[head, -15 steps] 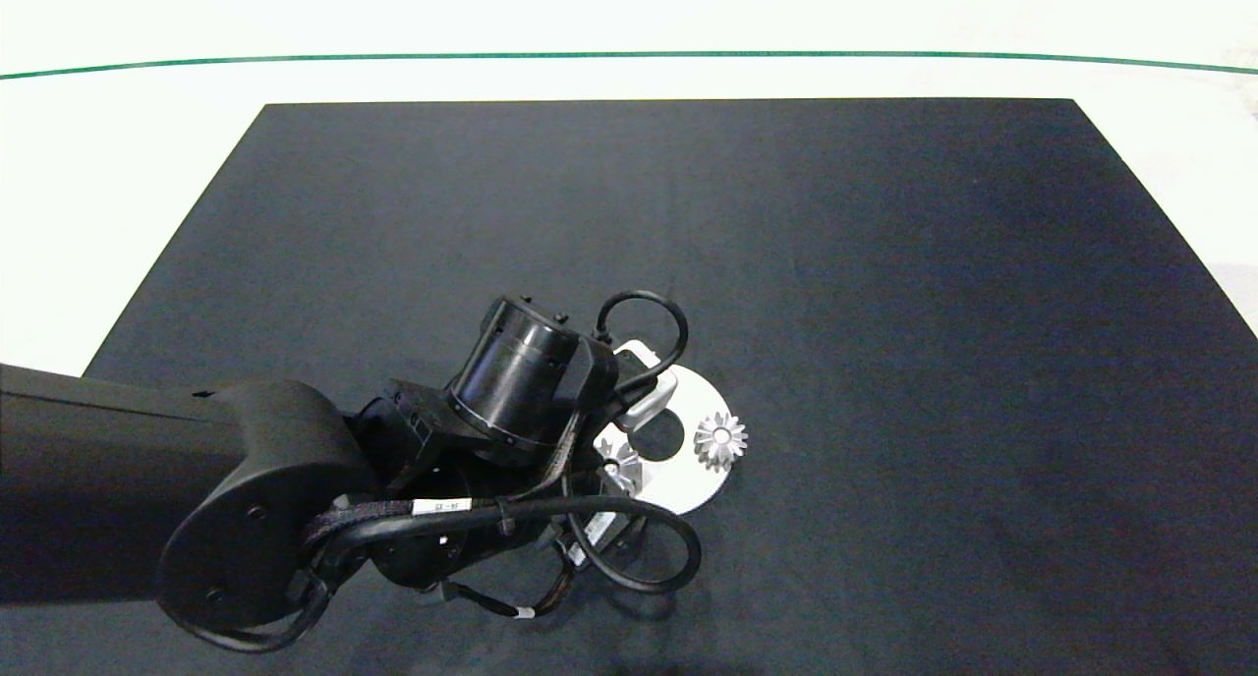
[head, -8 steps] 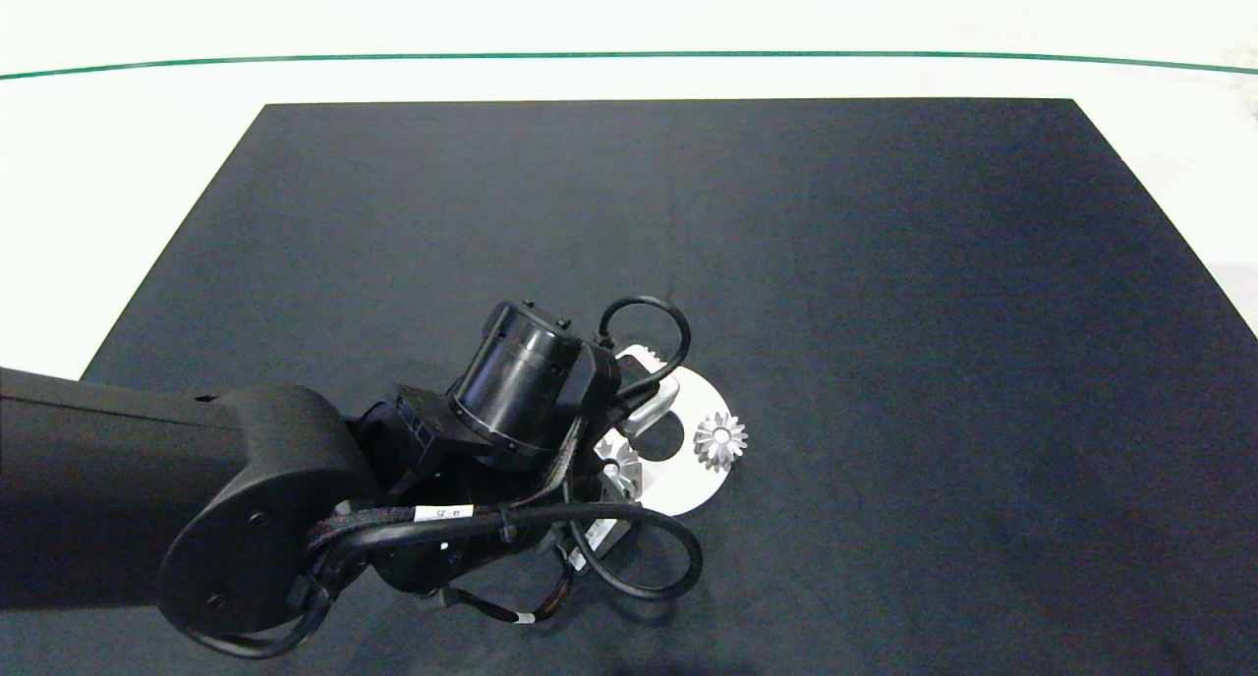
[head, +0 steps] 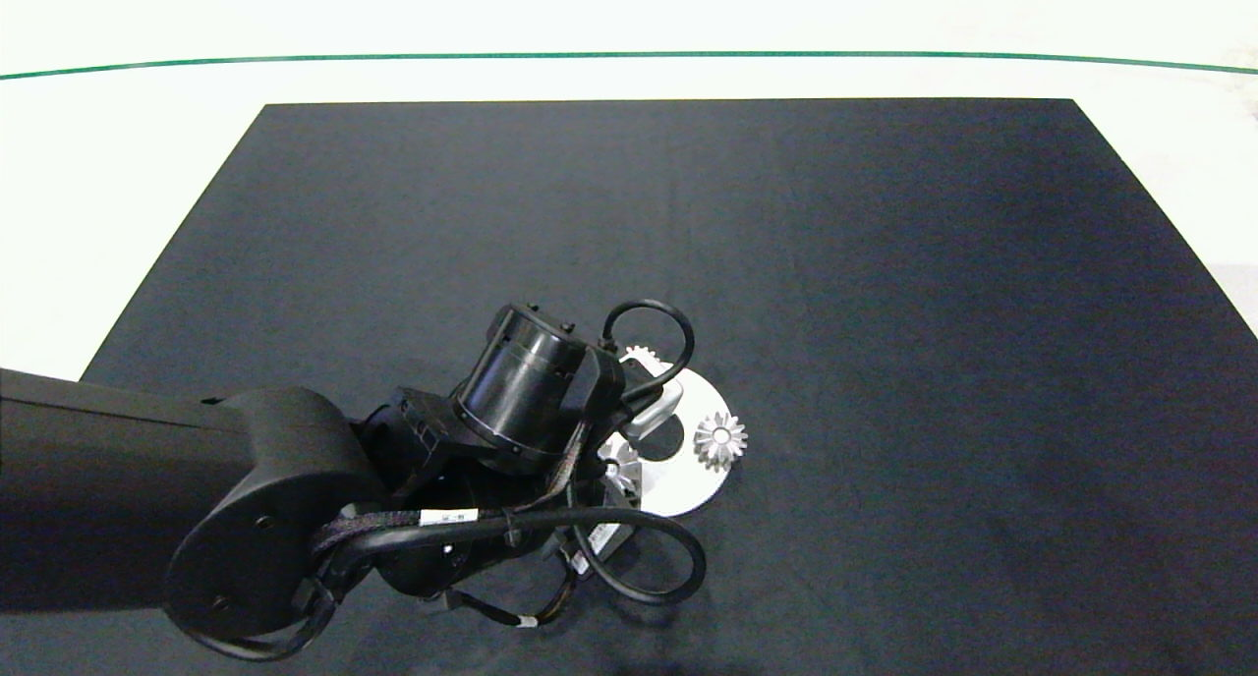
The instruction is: Remove an incorrectly installed larger gear and replace it with the correct smaller gear
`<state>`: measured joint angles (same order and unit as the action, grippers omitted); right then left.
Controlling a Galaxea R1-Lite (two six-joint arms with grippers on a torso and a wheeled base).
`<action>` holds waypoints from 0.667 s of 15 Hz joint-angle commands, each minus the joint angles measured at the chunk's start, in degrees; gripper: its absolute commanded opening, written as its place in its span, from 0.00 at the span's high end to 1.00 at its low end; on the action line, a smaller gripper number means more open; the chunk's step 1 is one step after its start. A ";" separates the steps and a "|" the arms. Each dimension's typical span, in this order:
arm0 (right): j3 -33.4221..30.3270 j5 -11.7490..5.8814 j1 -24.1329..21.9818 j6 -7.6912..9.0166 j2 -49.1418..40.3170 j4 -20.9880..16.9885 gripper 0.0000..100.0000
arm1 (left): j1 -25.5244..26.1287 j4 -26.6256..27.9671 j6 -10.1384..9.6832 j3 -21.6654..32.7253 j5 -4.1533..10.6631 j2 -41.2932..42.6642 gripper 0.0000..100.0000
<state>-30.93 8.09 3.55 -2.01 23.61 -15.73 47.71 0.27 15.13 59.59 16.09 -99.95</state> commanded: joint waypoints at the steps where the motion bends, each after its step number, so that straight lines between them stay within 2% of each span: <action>1: -0.01 0.08 0.06 -0.01 0.03 -0.09 0.00 | 0.36 0.00 0.08 0.00 0.17 -0.24 0.52; 10: -0.01 0.08 0.06 -0.19 -0.06 -0.09 0.00 | 0.54 0.00 0.08 0.09 0.17 -0.24 0.70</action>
<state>-30.93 8.12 3.58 -2.19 23.59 -15.73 48.23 0.22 15.15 59.73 16.18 -100.19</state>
